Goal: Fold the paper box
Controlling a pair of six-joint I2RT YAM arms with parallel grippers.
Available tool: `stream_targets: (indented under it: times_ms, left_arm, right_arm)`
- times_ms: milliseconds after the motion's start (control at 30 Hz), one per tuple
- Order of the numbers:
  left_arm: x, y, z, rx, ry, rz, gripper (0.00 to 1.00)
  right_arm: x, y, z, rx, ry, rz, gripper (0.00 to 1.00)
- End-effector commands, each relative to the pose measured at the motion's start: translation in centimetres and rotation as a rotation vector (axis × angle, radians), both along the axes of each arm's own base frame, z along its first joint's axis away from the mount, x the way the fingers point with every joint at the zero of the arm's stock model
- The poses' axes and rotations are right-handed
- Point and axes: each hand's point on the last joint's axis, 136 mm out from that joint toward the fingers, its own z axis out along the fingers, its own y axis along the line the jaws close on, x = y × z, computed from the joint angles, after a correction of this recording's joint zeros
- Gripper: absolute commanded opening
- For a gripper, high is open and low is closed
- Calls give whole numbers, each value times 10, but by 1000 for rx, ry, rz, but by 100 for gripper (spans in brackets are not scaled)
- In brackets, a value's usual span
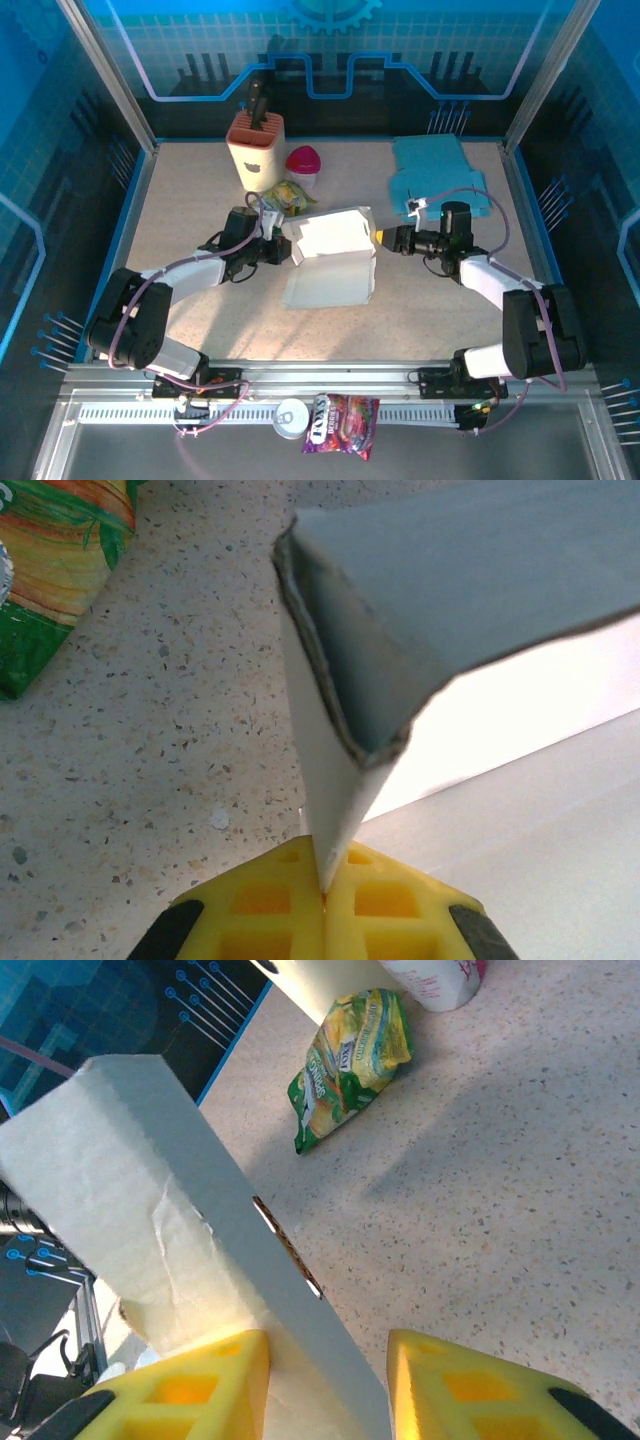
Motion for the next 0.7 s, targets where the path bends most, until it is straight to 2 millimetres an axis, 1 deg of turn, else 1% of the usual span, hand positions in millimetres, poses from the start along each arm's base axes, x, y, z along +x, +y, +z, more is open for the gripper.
stream_targets:
  times_ms: [0, 200, 667]
  left_arm:
    - [3, -4, 5, -10, 1, -34, 0]
    - [2, -4, 5, -3, 2, -39, 0]
    - [-1, -7, 4, 41, -9, -61, 0]
  right_arm:
    - [1, 8, 12, -19, -66, 41, 37]
    - [-2, 14, 10, -85, -88, 53, 38]
    - [4, 24, 9, -246, -162, 65, 41]
